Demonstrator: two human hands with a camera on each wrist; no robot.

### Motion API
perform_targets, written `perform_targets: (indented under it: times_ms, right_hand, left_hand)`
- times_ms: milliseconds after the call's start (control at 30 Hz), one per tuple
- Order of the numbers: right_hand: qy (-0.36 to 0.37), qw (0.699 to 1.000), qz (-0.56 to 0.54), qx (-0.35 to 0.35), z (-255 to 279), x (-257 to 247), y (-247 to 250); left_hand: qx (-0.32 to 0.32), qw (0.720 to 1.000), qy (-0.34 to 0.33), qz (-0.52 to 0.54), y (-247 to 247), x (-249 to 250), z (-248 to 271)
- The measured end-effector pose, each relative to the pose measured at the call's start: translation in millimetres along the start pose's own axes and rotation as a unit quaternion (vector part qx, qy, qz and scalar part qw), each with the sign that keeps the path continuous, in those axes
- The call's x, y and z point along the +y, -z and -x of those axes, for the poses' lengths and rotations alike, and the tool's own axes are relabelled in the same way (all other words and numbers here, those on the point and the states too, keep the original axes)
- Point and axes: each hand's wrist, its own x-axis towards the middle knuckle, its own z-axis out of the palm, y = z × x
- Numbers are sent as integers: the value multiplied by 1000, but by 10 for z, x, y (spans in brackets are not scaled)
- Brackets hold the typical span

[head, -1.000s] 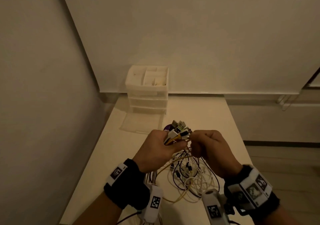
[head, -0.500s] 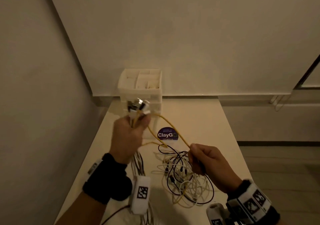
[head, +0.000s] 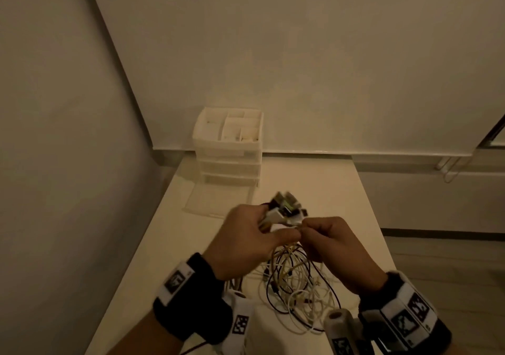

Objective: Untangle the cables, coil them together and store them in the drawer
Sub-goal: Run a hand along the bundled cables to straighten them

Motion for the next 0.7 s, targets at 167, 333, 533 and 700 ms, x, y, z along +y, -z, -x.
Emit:
perform_targets:
  times_ms: [167, 333, 533, 700]
  right_hand:
    - [14, 999, -44, -29, -28, -87, 89]
    - [-14, 998, -51, -32, 59, 214, 235]
    - [-62, 995, -74, 33, 206, 626, 202]
    - [-56, 985, -144, 81, 207, 512, 88]
  left_hand:
    - [51, 999, 9, 12, -78, -159, -53]
    - [217, 976, 22, -14, 318, -160, -113]
    - [335, 942, 6, 16, 814, -231, -121]
    - [278, 960, 25, -10, 636, -142, -11]
